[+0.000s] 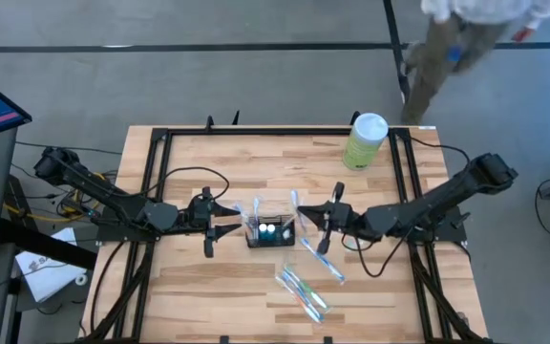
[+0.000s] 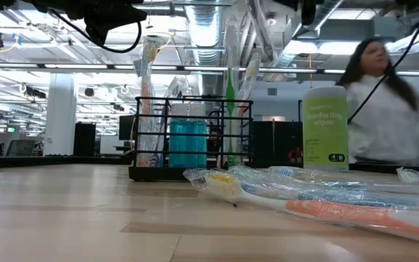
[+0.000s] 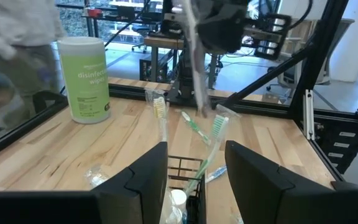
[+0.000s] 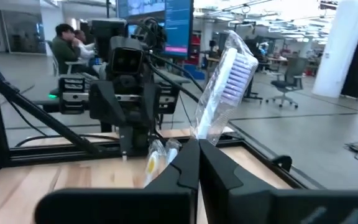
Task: Pick & Place toothbrushing station
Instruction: Put the purple toothbrush into the mesh
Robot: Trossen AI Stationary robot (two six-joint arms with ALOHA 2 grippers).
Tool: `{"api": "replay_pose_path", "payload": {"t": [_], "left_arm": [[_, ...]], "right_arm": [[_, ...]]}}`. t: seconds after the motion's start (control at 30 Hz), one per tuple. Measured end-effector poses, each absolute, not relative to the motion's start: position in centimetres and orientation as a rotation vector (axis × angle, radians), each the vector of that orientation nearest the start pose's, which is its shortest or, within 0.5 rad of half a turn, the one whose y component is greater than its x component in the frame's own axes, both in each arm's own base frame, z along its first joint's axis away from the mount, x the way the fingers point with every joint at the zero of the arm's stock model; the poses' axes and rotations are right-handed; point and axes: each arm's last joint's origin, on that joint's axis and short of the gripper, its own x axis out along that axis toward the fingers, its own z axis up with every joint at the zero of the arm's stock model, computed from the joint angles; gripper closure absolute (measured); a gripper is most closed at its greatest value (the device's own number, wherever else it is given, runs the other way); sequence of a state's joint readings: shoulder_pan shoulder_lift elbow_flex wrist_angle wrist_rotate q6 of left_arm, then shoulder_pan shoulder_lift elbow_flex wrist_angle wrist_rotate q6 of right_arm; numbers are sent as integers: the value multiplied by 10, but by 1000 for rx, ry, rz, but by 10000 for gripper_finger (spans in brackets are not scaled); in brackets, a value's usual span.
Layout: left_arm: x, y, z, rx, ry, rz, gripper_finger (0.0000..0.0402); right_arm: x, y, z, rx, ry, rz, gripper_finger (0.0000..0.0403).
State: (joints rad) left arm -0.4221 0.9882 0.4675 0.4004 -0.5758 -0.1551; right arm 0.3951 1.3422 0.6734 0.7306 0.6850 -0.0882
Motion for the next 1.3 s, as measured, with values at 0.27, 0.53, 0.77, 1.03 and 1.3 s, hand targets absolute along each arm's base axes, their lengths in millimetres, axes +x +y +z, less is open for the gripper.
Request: {"api": "replay_pose_path", "payload": {"t": [0.27, 0.53, 0.77, 1.03, 1.3], "left_arm": [[197, -71, 243, -96, 94, 164, 247], [197, -71, 243, -96, 94, 164, 247], [197, -71, 243, -96, 94, 164, 247], [197, -71, 243, -95, 95, 164, 247], [197, -70, 243, -94, 98, 164, 247]], "right_arm": [[269, 74, 246, -18, -113, -233, 403], [295, 61, 217, -23, -180, -187, 403], [308, 50, 197, -46, -195, -166, 403], [315, 47, 177, -56, -176, -169, 403], [315, 46, 178, -96, -182, -178, 403]]}}
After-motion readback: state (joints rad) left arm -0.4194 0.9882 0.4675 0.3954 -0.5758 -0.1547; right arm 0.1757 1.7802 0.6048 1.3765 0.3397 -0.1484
